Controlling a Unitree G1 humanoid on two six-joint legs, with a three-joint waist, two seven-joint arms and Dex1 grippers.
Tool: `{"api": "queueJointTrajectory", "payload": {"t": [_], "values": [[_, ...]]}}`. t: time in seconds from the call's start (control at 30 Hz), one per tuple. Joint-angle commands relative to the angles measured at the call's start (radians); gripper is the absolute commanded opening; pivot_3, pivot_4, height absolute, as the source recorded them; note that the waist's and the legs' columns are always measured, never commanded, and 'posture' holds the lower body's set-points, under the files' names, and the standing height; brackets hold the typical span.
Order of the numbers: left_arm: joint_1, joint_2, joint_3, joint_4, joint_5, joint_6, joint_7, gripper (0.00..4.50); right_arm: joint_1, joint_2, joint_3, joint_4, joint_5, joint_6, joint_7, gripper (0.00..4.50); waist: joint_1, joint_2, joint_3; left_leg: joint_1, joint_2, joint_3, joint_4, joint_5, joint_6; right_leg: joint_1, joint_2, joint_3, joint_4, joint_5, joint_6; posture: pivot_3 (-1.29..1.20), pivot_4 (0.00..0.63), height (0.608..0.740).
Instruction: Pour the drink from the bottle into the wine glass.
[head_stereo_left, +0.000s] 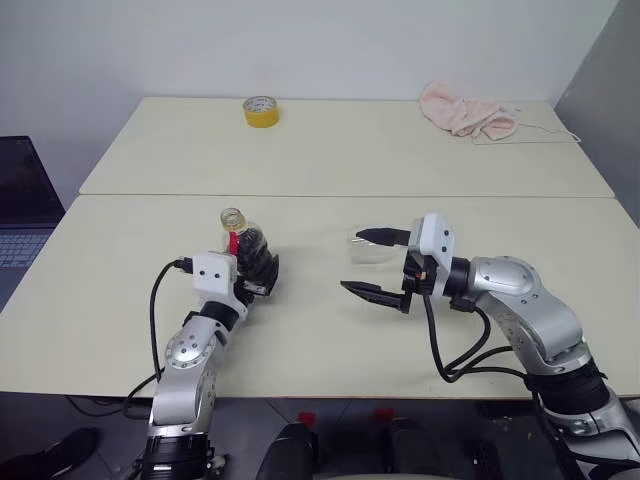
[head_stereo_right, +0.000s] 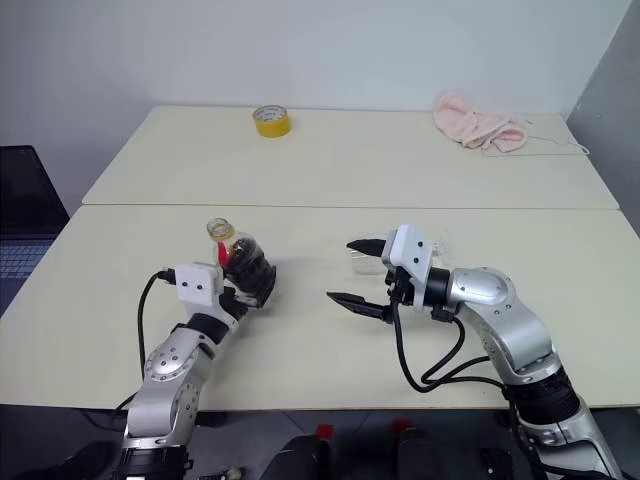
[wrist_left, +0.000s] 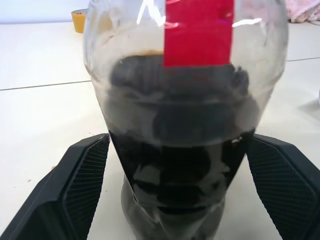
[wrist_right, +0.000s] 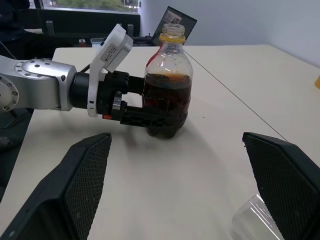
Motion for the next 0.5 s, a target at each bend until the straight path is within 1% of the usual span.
{"api": "queueJointTrajectory", "payload": {"t": [0.03,0.27,0.5], "values": [[0.024,-0.001,0.001,-0.080,0.009,-0.027,0.016,4.47,-0.007,-0.016,-0.025,-0.052,0.024,0.008,0.015,4.50,0.000,0.000,0.000,0.000,0.000,0.000,0.000,0.000,0.000,0.000,0.000,0.000,0.000,0.000,0.000,0.00,0.150,0.740],[0.091,0.006,-0.001,-0.159,0.009,-0.016,0.020,4.47,0.009,-0.048,-0.042,-0.056,0.039,0.015,0.029,4.50,0.000,0.000,0.000,0.000,0.000,0.000,0.000,0.000,0.000,0.000,0.000,0.000,0.000,0.000,0.000,0.00,0.150,0.740],[0.170,0.037,0.024,-0.227,-0.008,0.005,0.006,4.47,0.017,-0.070,-0.063,-0.059,0.052,0.019,0.041,4.50,0.000,0.000,0.000,0.000,0.000,0.000,-0.001,0.000,0.000,0.000,0.000,0.000,0.000,0.000,0.000,0.00,0.150,0.740]]}}
